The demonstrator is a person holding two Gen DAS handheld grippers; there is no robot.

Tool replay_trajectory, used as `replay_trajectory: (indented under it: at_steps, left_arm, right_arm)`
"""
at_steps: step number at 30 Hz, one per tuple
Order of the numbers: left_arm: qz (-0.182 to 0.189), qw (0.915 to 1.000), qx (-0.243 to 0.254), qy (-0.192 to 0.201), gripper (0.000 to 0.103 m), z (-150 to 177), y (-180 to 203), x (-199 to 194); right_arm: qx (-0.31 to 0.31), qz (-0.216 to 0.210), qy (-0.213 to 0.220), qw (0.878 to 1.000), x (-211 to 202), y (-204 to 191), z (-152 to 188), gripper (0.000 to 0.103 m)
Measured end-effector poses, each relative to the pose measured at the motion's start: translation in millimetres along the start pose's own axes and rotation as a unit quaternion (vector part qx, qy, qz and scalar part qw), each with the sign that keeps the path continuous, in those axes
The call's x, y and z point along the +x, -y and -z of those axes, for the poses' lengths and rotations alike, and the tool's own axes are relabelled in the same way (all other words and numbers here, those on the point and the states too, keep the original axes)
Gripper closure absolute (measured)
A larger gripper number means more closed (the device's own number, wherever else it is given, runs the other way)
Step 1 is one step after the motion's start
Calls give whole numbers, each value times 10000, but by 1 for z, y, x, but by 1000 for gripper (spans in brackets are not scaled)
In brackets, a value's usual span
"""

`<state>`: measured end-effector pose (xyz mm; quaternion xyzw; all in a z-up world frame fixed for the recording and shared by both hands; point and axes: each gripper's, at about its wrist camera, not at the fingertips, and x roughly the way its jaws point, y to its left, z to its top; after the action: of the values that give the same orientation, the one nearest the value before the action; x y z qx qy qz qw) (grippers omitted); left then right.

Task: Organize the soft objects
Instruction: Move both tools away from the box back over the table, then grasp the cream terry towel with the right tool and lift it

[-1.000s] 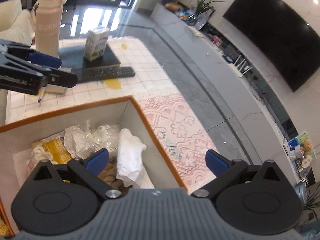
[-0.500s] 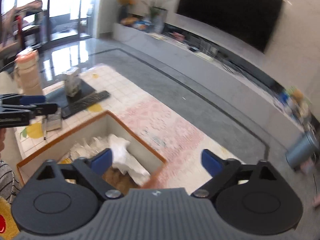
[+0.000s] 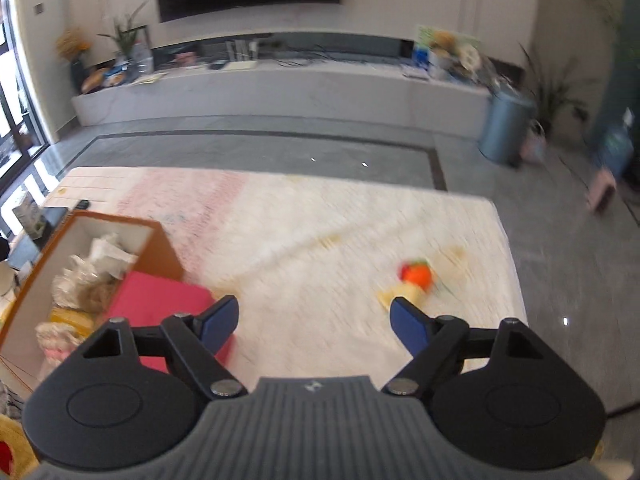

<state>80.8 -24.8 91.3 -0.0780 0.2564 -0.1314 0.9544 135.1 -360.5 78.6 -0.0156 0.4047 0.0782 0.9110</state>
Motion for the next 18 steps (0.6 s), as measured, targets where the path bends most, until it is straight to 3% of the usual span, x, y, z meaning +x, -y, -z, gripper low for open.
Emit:
replay_trajectory:
  at_steps: [7, 12, 15, 18]
  left_arm:
    - [331, 9980, 398, -361, 23, 19, 54, 25]
    - [589, 9958, 229, -660, 23, 33, 74, 43]
    - [564, 9953, 382, -694, 23, 45, 86, 52]
    - [553, 9929, 600, -863, 23, 58, 98, 63]
  right_arm:
    - [476, 263, -170, 9984, 21, 46, 54, 20]
    - [1470, 406, -4, 9883, 40, 72, 87, 4]
    - [1988, 569, -259, 9781, 60, 79, 104, 4]
    - [2044, 654, -502, 9754, 84, 77, 118, 4]
